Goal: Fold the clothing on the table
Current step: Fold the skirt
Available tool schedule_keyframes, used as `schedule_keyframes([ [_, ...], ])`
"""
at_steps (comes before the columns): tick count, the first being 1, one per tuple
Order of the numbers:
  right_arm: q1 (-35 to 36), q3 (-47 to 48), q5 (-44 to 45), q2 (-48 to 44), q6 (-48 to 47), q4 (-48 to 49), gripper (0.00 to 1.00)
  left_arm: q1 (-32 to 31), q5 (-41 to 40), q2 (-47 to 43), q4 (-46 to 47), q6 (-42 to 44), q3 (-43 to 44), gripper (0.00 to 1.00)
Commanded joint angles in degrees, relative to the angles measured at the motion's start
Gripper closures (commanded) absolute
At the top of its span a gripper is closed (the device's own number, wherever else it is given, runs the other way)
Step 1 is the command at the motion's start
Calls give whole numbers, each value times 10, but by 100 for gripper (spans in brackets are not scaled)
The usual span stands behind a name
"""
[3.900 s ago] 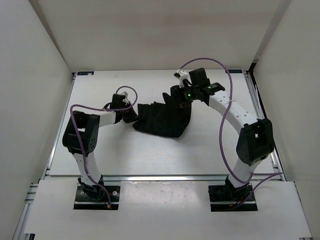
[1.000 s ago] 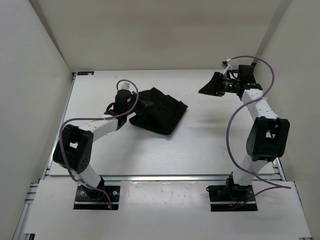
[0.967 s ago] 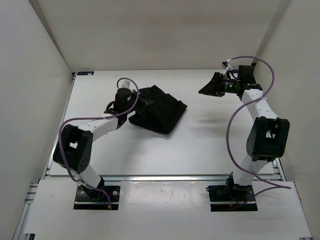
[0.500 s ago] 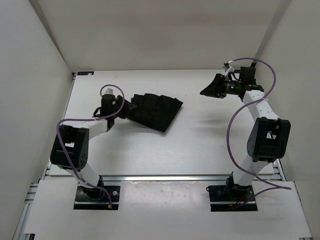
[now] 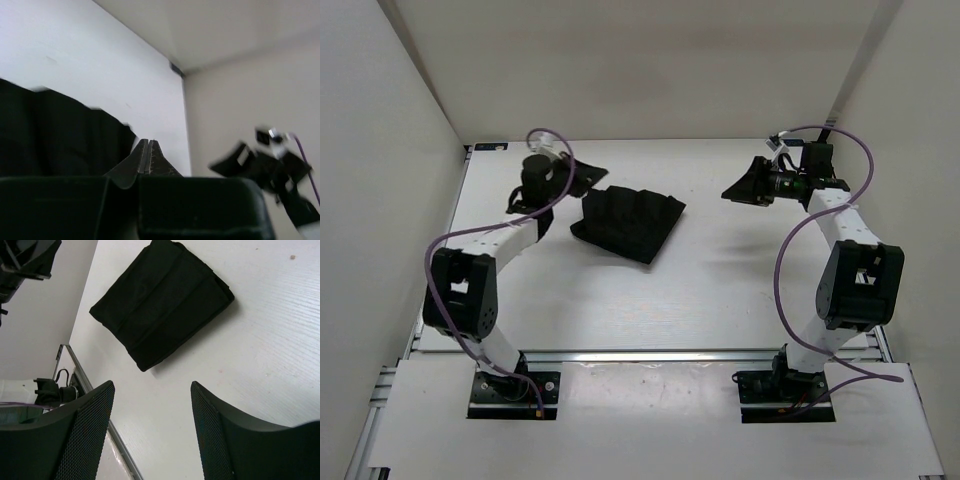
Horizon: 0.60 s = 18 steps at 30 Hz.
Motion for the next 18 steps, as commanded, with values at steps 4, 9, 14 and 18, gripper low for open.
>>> schedule_keyframes([
  [4,3,-2,-14,-26,-14,7,32,-87,126,74,17,-7,12,100],
  [9,-2,-1,-11,-25,-17,-1,33,-81,134,168,-8,40,6,100],
  [14,0,2,-2,-37,-21,-11,32,-26,117,216,-25,62,-12,100],
  [18,2,-3,-3,-42,-21,-6,32,-6,92,229,-85,98,0,100],
])
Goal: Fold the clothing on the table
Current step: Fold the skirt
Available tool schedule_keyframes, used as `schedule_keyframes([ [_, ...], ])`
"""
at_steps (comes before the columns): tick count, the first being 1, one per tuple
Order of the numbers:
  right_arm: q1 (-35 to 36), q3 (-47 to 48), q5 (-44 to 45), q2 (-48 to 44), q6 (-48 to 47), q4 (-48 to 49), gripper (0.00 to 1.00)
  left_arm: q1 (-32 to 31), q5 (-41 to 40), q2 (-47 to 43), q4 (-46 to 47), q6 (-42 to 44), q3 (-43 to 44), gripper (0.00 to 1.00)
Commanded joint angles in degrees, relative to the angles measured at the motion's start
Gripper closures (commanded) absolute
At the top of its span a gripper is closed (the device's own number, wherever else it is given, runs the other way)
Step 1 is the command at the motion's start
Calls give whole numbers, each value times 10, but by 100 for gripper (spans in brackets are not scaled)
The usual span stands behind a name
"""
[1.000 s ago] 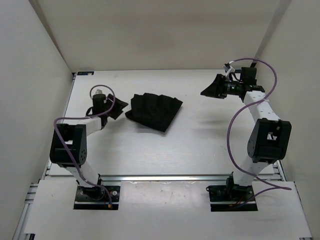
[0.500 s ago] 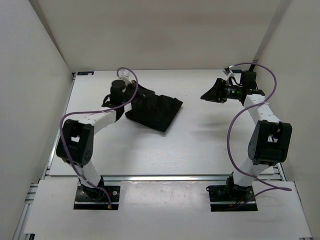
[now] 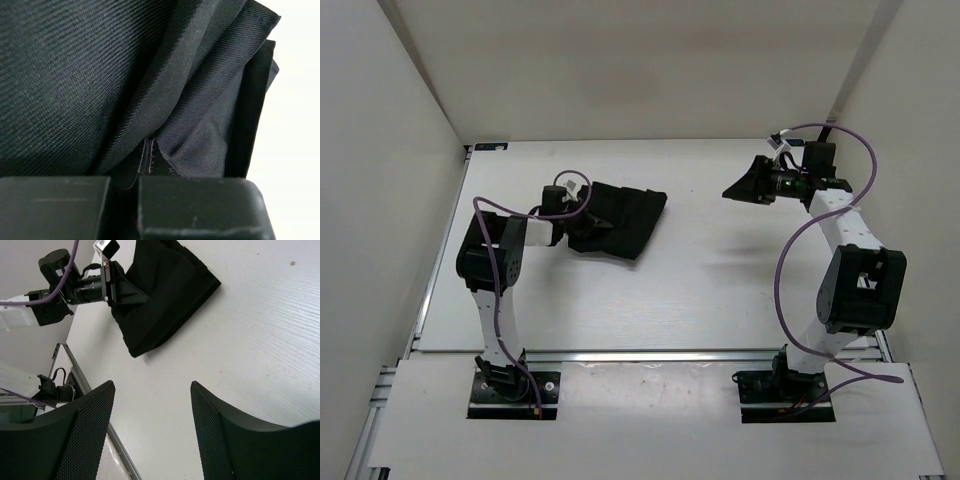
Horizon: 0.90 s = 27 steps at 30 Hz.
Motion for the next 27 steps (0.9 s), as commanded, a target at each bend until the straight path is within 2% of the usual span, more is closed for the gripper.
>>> schedule_keyframes([
  [1,-2,-1,-9,-28,-10,-4,33,19,-31,-9,-67,54,17,100],
  [4,-3,-1,-7,-28,-9,3,33,20,-29,-63,-71,59,33,100],
  [7,-7,-6,-8,-29,-8,7,33,15,-52,-133,-67,68,58,95],
  [11,-3,-22,-8,-30,-13,5,33,7,-50,-192,-106,80,108,94],
  [14,3,-27,-3,-35,-10,-1,32,8,-48,-215,-128,95,83,94],
  [15,5,-27,-5,-34,-16,5,33,8,-45,-223,-130,99,55,97],
  [18,11,-27,-5,-37,-13,0,32,17,-49,-230,-114,85,-30,100],
  [22,12,-16,0,-35,-22,-9,33,25,-86,-225,-112,95,-85,100],
  [24,14,-11,3,-33,-23,-14,33,33,-100,-203,-102,99,-96,100],
  [27,13,-8,5,-30,-21,-19,33,43,-101,-150,-130,118,-62,100],
])
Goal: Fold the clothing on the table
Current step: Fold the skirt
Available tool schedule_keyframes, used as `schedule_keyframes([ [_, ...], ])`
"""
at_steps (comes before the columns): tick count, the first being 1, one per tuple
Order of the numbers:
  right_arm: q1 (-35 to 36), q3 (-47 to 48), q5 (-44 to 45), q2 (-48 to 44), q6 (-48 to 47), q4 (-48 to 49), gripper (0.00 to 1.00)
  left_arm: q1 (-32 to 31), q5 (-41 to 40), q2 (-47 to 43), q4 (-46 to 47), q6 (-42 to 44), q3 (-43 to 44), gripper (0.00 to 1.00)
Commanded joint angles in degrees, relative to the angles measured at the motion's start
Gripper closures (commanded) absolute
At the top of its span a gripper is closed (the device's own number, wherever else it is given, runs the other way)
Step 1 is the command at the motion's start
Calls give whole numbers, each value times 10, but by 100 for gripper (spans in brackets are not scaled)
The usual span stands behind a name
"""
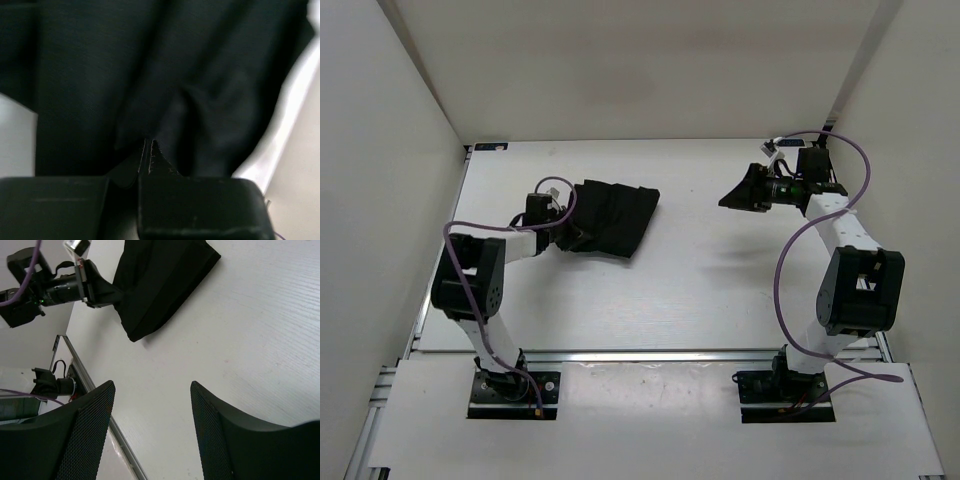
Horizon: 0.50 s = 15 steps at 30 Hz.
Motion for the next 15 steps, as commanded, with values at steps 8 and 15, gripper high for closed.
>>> schedule_keyframes([
  [8,1,11,4,-37,-6,3,33,18,-57,-26,-64,52,112,100],
  [15,0,-32,9,-65,-15,-4,33,-33,-13,-73,32,-17,160,96],
])
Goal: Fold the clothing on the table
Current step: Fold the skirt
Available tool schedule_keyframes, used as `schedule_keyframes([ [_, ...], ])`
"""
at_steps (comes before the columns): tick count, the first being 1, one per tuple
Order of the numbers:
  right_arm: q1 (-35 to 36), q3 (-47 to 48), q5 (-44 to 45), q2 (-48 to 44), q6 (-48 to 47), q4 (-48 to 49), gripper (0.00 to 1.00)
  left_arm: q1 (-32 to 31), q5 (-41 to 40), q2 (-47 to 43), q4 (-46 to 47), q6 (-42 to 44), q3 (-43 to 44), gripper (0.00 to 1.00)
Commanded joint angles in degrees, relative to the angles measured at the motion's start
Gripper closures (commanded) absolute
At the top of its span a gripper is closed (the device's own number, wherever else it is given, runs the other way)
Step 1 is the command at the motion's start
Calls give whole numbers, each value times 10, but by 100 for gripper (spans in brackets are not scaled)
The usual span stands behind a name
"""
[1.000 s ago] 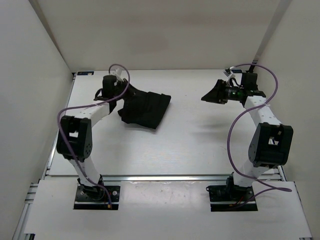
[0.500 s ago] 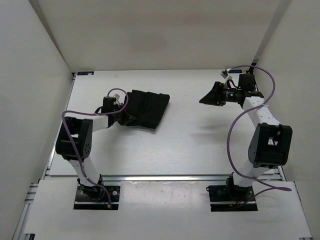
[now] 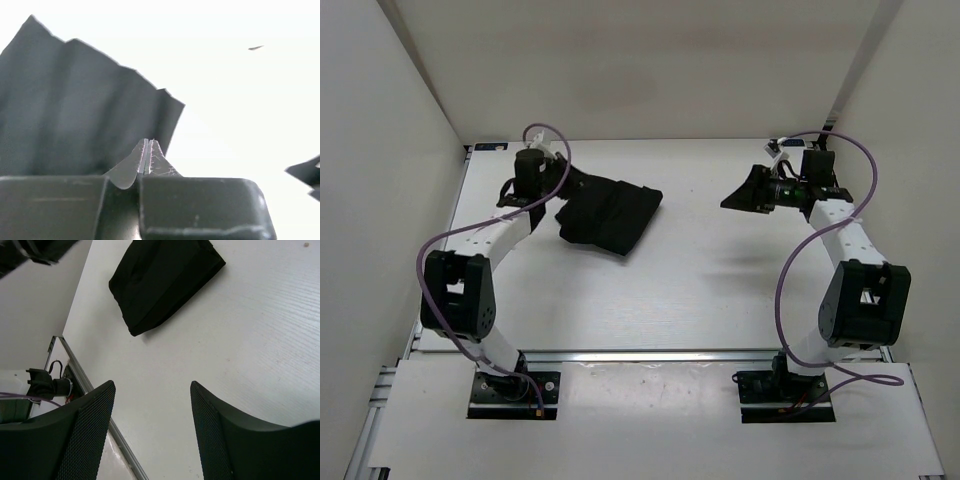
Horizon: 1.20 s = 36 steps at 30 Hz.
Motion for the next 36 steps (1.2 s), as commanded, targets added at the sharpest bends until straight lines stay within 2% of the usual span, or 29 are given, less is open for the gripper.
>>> schedule_keyframes([
  [1,0,-18,2,-24,-11,1,32,-50,51,3,71,-41,35,97],
  [5,1,-12,5,-24,-10,-6,32,-117,93,69,66,-49,46,98],
  [8,5,3,7,-16,-28,-14,33,-139,112,120,36,-62,38,100],
  [15,-6,20,14,-14,-31,-29,33,-120,87,185,57,-64,-20,100],
  [18,-7,19,14,-18,-32,-31,33,-102,109,216,46,-63,8,100],
  [21,-11,19,17,-21,-30,-30,32,-102,102,181,46,-43,61,100],
  [24,-13,10,20,-30,-25,-24,32,-109,68,130,33,-22,149,93],
  [27,-17,0,18,-34,-30,-27,32,-93,85,120,37,-54,222,89],
  [29,-19,-10,16,-30,-35,-28,33,-76,88,121,52,-79,236,87],
  [33,-31,-10,7,-23,-28,-24,33,-39,74,171,34,-57,262,79],
  [35,-34,-5,5,-18,-20,-27,32,-19,69,211,4,-36,282,71],
  [36,-39,3,4,-14,-20,-26,33,-13,65,239,-4,-26,288,63],
])
